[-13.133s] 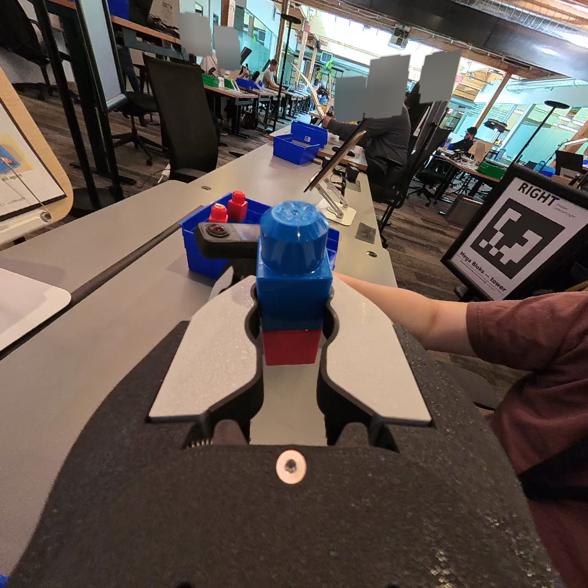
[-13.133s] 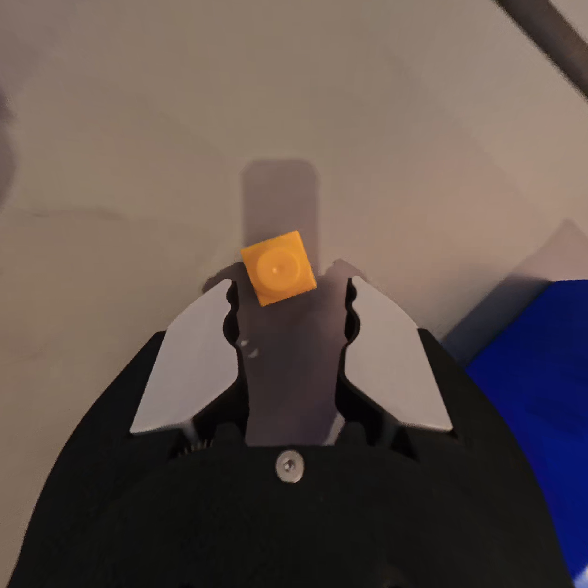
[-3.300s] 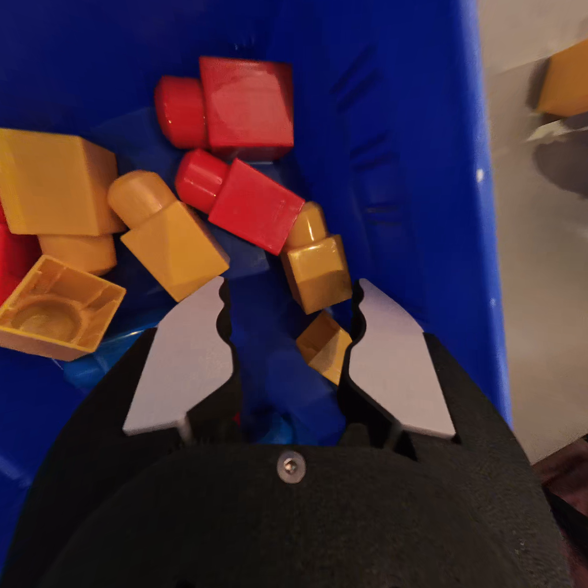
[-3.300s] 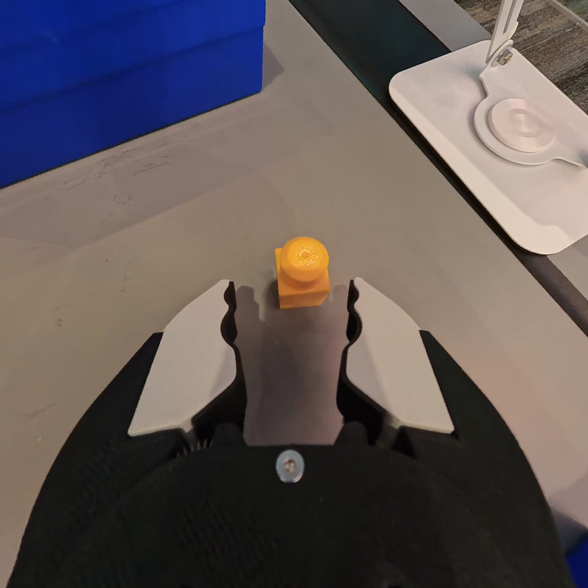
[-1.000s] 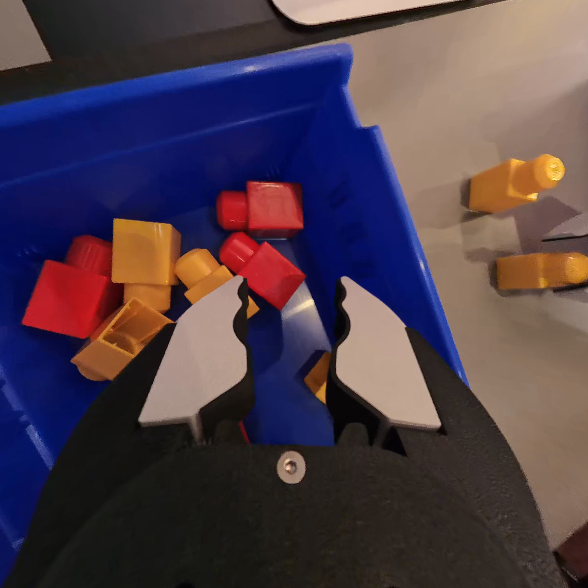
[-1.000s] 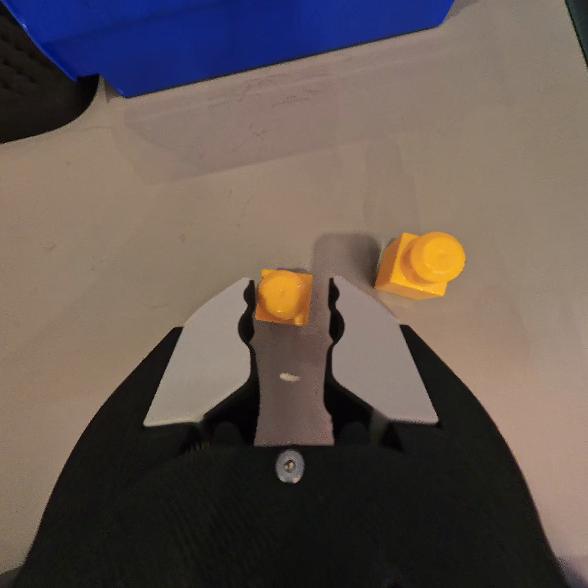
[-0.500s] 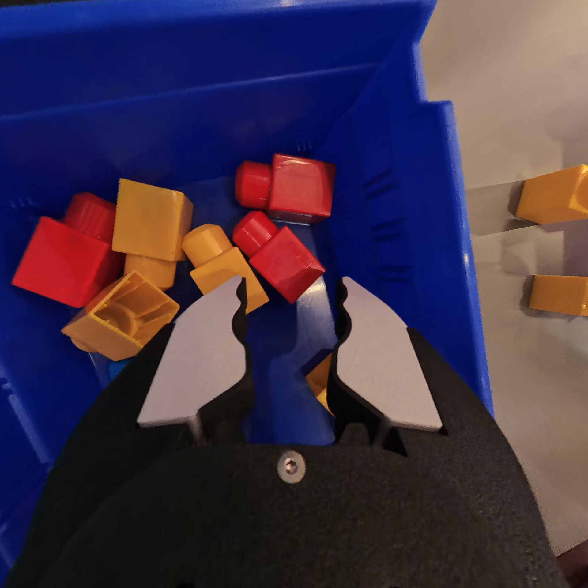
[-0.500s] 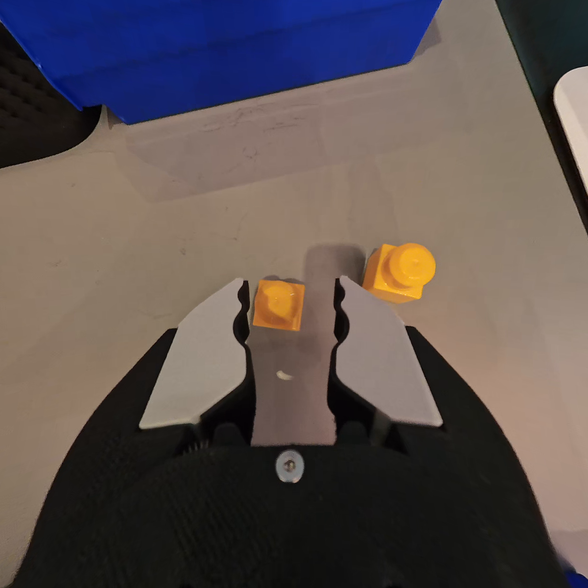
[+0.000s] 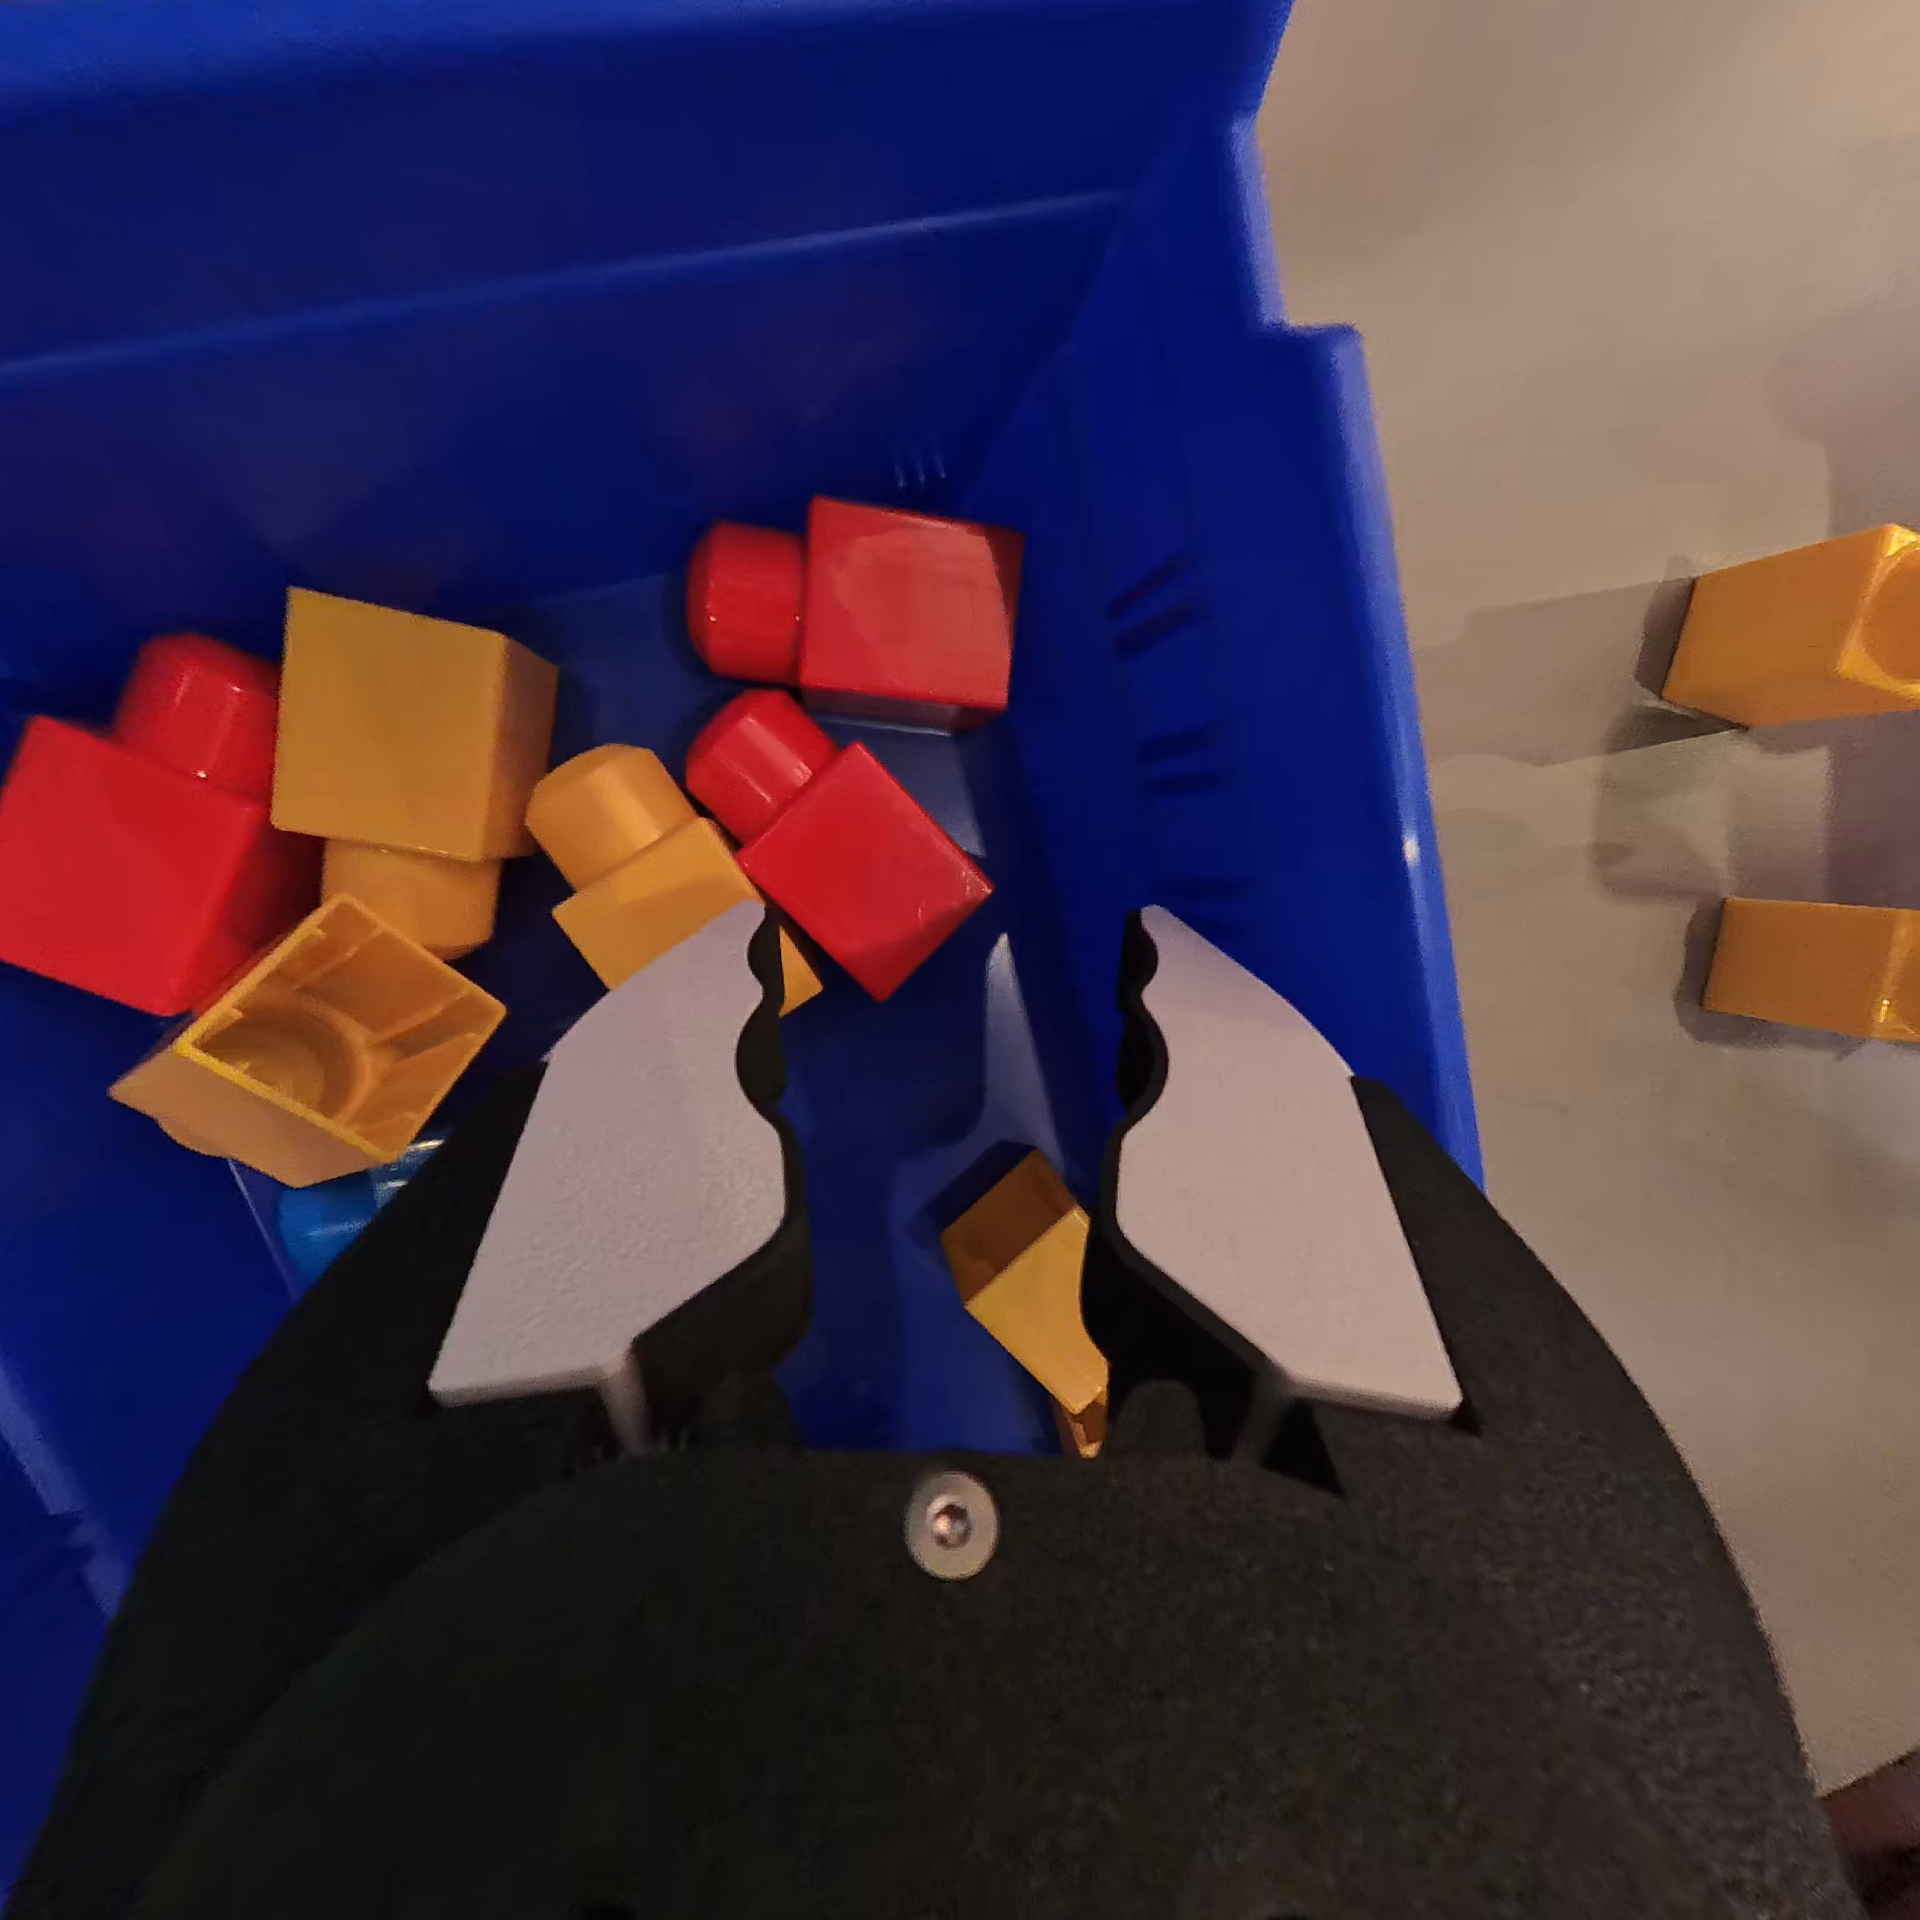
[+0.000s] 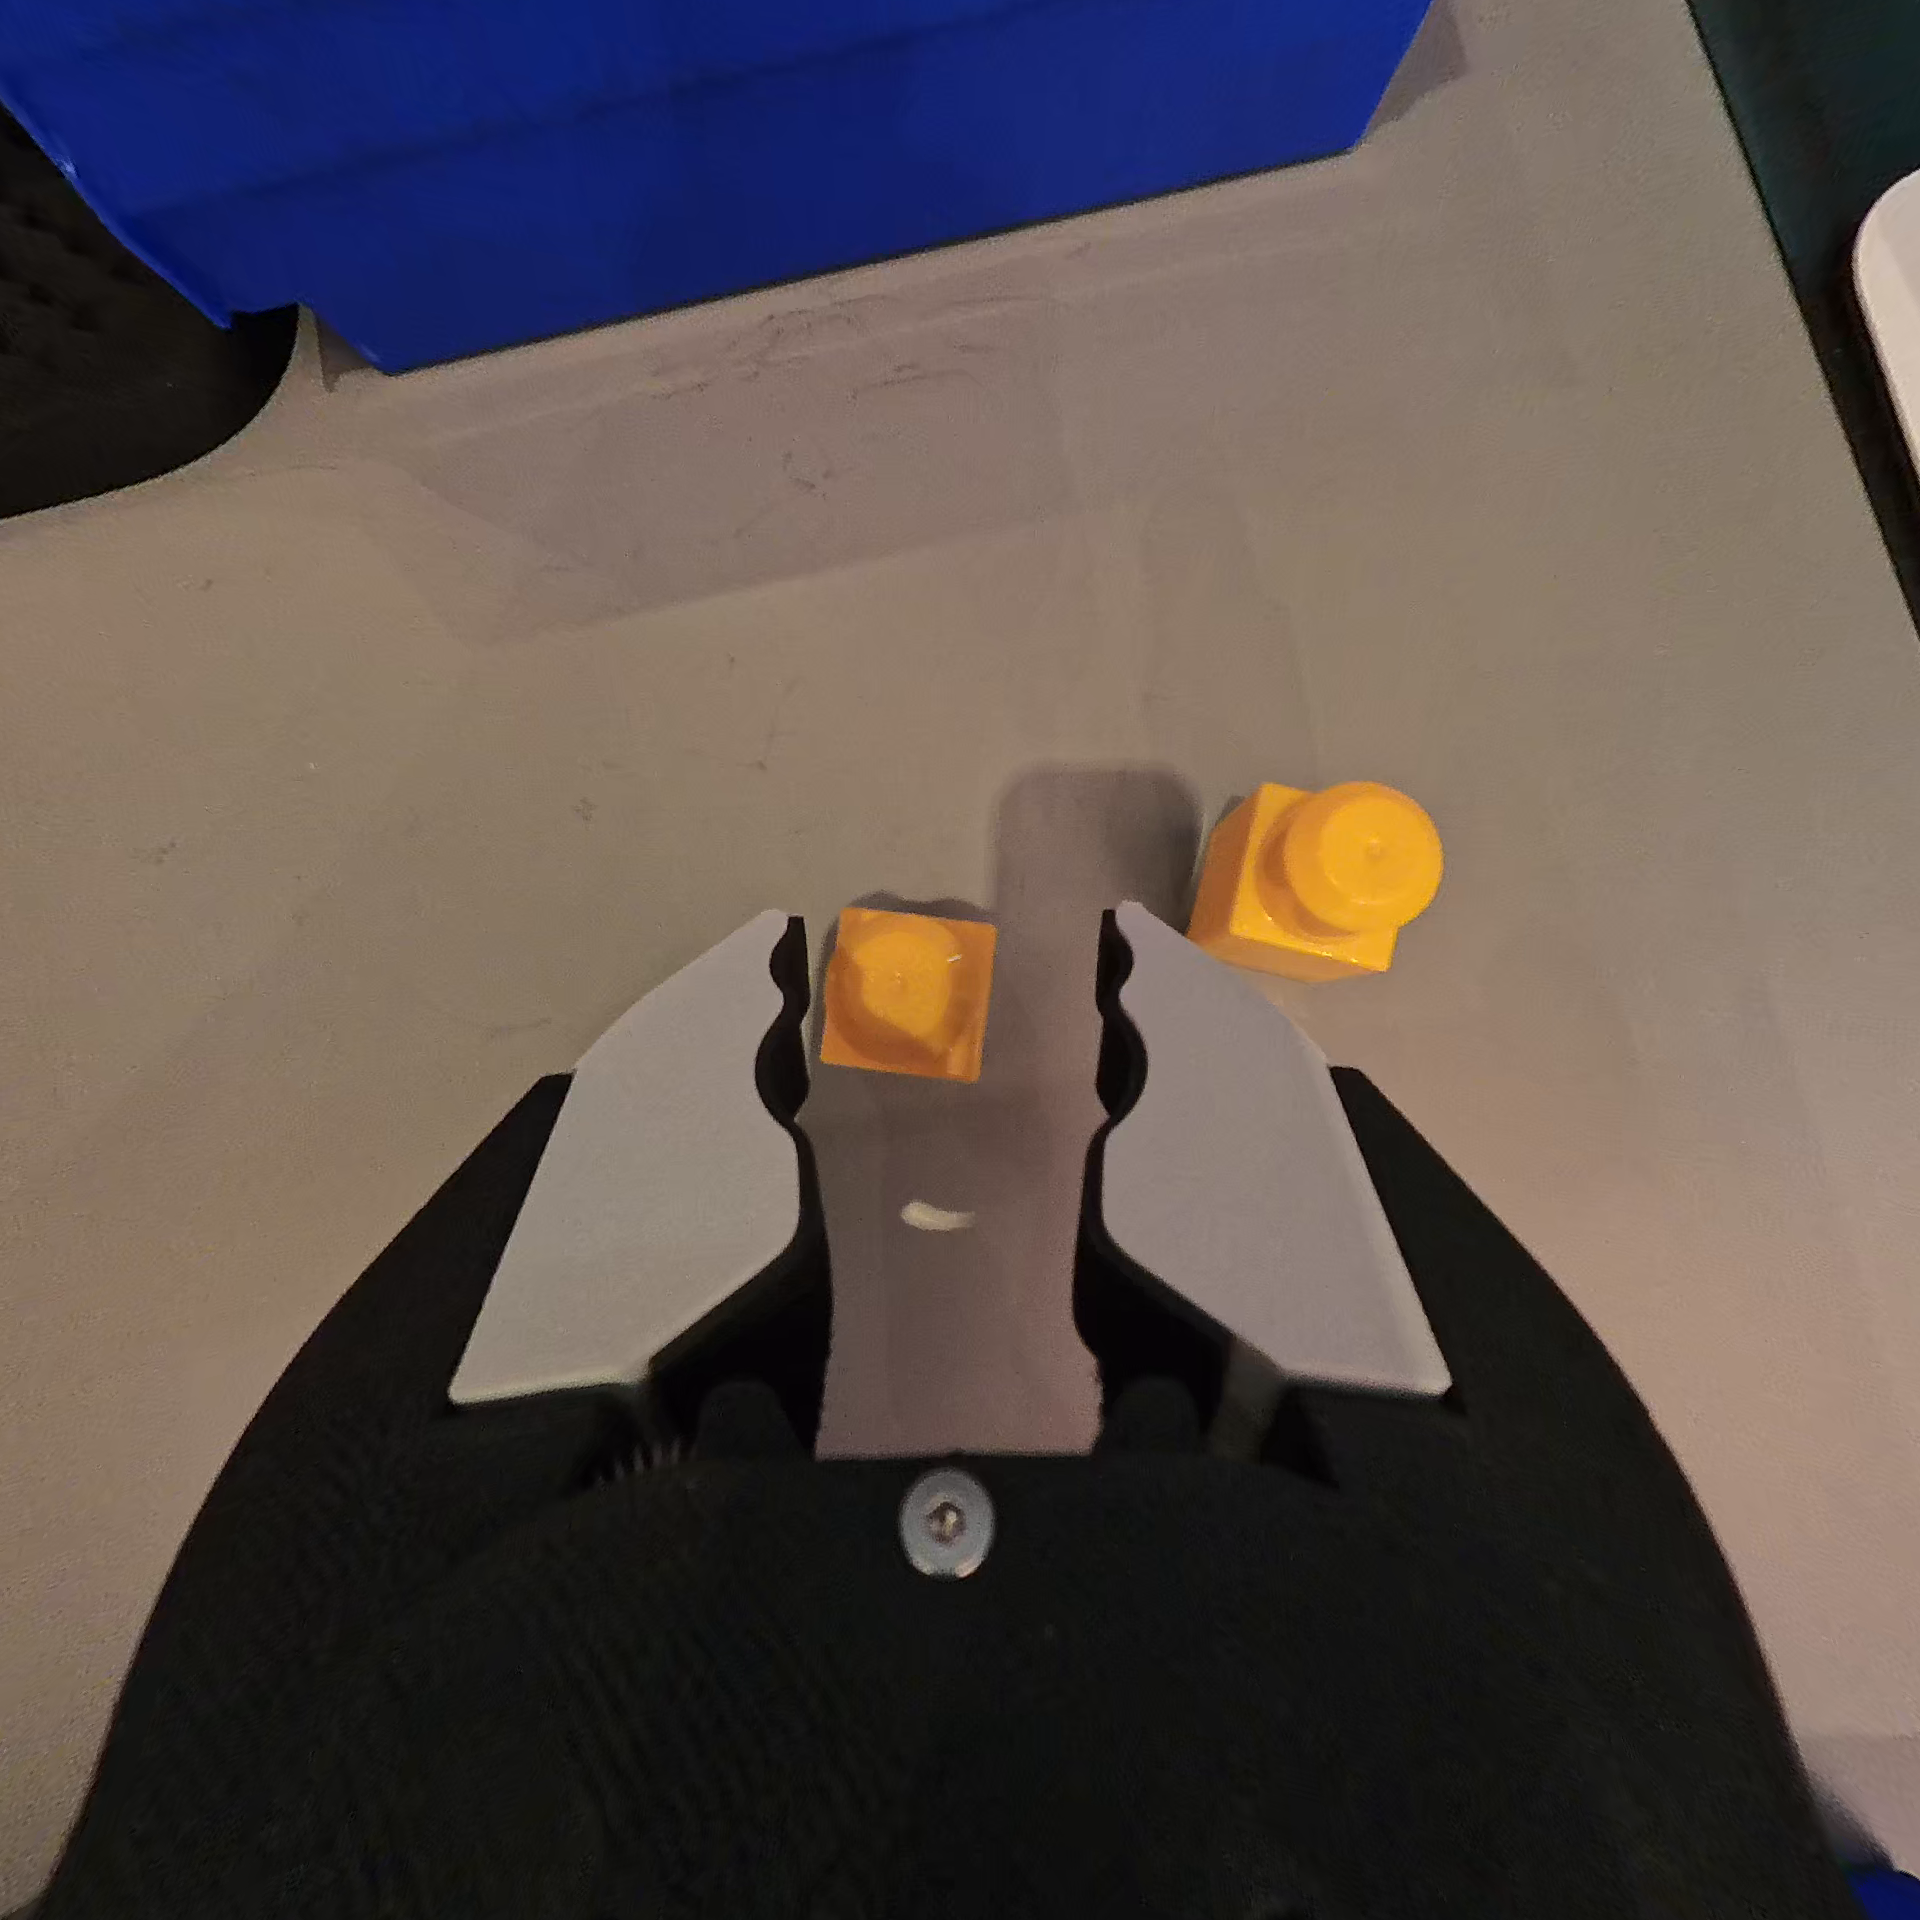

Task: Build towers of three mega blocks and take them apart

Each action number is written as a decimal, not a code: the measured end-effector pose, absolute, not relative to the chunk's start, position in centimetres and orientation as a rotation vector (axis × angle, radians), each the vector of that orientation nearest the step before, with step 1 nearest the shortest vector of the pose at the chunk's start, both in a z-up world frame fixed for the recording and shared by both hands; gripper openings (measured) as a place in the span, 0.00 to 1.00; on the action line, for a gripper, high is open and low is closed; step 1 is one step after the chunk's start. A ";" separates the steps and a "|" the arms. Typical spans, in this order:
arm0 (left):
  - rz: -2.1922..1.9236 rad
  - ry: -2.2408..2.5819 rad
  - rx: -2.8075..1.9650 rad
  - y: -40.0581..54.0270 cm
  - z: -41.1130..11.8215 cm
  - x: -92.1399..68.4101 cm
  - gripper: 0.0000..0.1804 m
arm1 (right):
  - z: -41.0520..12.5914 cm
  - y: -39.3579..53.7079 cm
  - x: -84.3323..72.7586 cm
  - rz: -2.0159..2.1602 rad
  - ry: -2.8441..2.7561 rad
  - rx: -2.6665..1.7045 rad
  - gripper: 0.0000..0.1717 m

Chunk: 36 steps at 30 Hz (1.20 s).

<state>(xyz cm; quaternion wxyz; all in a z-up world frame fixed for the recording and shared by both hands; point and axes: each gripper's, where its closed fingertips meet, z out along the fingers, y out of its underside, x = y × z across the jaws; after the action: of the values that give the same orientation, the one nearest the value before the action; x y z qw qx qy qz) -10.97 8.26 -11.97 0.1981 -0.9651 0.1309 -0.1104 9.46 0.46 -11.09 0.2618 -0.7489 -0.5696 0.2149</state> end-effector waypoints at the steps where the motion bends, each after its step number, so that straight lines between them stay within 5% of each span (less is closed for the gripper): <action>1: -0.304 0.366 -2.703 8.2 -12.0 -11.0 0.35 | -11.1 0.4 9.4 0.581 -1.543 -2.027 0.32; 36: -0.225 0.360 -2.818 7.5 -13.9 -11.6 0.32 | -11.9 0.2 9.3 0.561 -1.572 -2.047 0.33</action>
<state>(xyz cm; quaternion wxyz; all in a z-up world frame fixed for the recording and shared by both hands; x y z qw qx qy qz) -11.60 7.46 -13.89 0.1452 -0.9784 0.1250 -0.0780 9.28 0.22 -11.91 0.2473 -0.7509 -0.5767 0.2056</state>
